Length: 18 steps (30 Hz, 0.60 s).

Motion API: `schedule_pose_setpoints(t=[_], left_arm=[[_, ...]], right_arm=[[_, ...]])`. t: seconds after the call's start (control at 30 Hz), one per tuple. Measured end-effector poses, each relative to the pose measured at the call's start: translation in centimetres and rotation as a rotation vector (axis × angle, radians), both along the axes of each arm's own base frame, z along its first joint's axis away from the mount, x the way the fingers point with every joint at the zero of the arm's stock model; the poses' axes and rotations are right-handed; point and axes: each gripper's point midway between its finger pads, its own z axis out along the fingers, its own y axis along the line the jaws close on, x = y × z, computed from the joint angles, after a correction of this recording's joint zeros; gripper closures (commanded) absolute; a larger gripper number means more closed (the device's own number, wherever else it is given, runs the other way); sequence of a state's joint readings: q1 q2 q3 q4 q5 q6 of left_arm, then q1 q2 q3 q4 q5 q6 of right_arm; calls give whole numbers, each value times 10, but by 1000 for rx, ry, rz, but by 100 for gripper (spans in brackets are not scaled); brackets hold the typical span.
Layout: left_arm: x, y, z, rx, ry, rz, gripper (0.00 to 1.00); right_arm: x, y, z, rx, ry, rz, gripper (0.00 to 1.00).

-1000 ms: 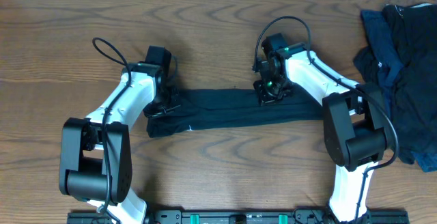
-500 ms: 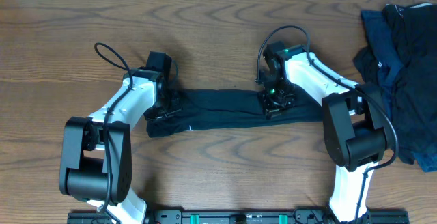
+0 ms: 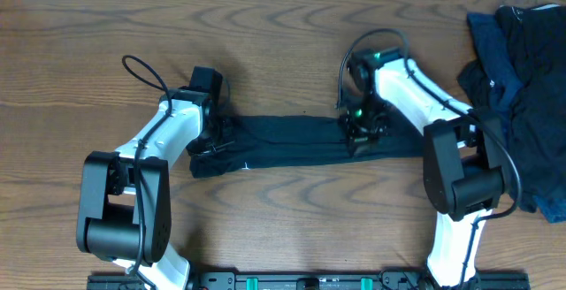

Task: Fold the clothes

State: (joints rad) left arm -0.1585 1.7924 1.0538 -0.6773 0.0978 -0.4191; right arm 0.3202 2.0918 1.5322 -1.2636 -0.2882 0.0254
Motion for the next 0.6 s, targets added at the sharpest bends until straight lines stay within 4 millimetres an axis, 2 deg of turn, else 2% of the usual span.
schedule_pose_setpoints(t=[0.13, 0.33, 0.53, 0.6], left_arm=[[0, 0, 0, 0, -2, 0, 94], [-1, 0, 0, 1, 6, 0, 94], [-1, 0, 0, 1, 6, 0, 93], [-2, 0, 0, 1, 6, 0, 94]], right_arm=[[29, 4, 7, 35, -102, -3, 92], [55, -1, -4, -7, -216, -24, 91], [52, -10, -32, -50, -242, -49, 91], [51, -11, -34, -51, -241, -53, 91]])
